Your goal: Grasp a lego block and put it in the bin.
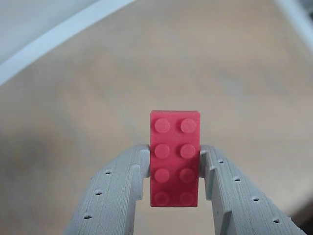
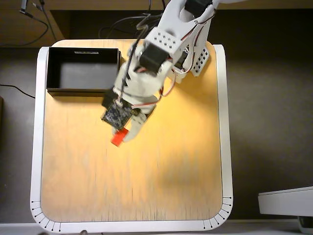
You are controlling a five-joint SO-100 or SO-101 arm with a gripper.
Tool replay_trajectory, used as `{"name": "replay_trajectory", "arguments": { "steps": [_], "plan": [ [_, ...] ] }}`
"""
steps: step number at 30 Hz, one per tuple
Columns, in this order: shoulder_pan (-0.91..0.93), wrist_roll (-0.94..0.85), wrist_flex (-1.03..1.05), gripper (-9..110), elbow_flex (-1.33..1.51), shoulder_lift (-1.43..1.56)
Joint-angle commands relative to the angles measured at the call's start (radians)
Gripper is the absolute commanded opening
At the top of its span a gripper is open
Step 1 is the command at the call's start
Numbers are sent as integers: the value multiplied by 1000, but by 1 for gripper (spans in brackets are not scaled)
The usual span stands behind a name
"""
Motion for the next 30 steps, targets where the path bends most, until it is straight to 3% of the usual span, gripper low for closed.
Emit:
{"name": "replay_trajectory", "arguments": {
  "steps": [1,5,12,30],
  "plan": [
    [179,-17,-2,0,-94,91],
    [322,-80,8,0,-91,80],
    [503,-38,37,0,-92,0],
    [779,101,37,0,-123,-359]
  ]
}}
